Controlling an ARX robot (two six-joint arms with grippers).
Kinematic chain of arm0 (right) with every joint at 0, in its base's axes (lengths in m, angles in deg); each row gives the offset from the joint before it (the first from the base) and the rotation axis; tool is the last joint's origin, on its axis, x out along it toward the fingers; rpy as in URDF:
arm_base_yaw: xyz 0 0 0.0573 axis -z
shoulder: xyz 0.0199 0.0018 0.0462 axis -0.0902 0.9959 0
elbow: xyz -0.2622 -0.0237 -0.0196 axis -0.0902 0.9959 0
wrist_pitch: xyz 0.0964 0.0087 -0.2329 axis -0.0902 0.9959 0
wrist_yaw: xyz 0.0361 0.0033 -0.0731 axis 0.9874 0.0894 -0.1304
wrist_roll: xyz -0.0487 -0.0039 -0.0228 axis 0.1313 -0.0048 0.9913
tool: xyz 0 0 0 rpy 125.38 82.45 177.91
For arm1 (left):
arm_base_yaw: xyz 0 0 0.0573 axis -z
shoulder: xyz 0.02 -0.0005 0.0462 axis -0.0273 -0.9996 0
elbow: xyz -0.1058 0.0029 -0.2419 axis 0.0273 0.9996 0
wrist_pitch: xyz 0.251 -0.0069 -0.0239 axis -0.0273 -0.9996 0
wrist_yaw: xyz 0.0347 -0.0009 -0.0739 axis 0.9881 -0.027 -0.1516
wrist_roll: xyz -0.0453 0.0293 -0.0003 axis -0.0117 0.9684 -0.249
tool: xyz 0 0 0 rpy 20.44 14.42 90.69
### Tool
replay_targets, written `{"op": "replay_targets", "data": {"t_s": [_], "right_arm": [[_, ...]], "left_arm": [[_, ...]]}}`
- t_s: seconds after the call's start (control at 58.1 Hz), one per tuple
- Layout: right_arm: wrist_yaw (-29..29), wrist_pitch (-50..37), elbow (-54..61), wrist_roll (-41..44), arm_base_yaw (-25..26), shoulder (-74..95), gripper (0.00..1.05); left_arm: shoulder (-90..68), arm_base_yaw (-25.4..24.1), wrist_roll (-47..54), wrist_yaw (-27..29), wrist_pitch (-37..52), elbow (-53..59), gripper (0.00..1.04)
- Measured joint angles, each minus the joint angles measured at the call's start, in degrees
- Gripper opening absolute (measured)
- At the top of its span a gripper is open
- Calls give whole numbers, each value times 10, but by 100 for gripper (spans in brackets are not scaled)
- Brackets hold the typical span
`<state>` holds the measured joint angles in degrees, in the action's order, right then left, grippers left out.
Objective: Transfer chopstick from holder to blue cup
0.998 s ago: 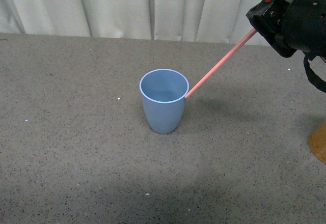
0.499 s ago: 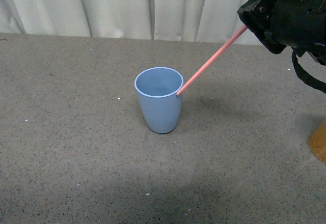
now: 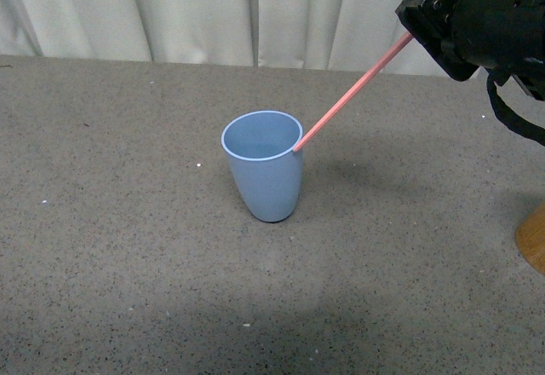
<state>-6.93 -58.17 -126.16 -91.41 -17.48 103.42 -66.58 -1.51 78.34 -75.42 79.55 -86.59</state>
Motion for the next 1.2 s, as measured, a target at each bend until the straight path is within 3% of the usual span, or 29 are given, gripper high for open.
{"op": "replay_targets", "data": {"t_s": [0.619,0.894,1.101,1.135,1.204], "right_arm": [[-15,7,-14,7,-14,0,1],[-14,0,-21,16,-39,9,48],[-30,9,0,24,-27,-10,95],[-30,1,16,27,-24,-24,97],[-101,-94,61,101,-23,-34,88]], "left_arm": [[0,0,0,0,0,0,98],[0,0,0,0,0,0,98],[0,0,0,0,0,0,98],[0,0,0,0,0,0,98],[0,0,0,0,0,0,98]]}}
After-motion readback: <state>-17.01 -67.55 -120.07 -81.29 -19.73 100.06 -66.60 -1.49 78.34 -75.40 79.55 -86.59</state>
